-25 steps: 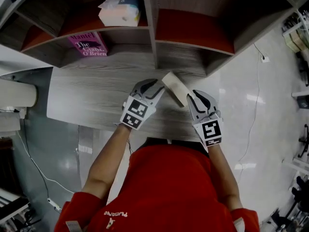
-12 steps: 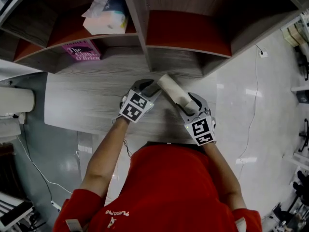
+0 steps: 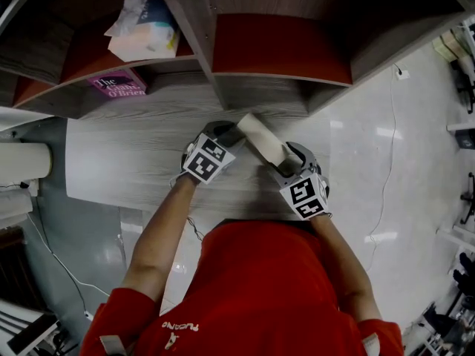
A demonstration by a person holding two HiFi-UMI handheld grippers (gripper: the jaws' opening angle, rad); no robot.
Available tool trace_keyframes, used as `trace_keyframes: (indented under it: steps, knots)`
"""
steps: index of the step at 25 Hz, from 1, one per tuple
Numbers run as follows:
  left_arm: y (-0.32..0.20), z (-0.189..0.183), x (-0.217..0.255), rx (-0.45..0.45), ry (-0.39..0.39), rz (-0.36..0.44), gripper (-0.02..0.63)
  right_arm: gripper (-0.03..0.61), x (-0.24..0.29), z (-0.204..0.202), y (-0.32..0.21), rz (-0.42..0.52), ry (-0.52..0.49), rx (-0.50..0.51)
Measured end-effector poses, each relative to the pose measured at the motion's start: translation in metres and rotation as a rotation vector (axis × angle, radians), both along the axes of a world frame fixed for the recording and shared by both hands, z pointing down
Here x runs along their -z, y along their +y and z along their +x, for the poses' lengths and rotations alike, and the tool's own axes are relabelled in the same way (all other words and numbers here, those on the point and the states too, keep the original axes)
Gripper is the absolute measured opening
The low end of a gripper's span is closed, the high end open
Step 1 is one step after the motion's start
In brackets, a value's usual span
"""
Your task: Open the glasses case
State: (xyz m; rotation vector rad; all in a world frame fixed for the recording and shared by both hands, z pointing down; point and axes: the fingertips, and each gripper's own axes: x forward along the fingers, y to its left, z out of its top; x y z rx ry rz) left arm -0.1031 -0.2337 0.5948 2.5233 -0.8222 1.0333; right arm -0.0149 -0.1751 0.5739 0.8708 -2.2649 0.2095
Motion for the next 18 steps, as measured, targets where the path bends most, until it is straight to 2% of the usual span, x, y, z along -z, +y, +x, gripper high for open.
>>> trace_keyframes:
  steps: [11,18]
  knots:
    - [0.001,0.0029,-0.0026,-0.021,0.004,-0.021,0.158,0.29,-0.0006,-0.0013,0.0001,-0.009,-0.015,0.019]
    - [0.0006,0.0031,-0.0027,-0.018,0.006,-0.022,0.158,0.31,-0.0051,-0.009,0.0043,-0.023,0.024,0.068]
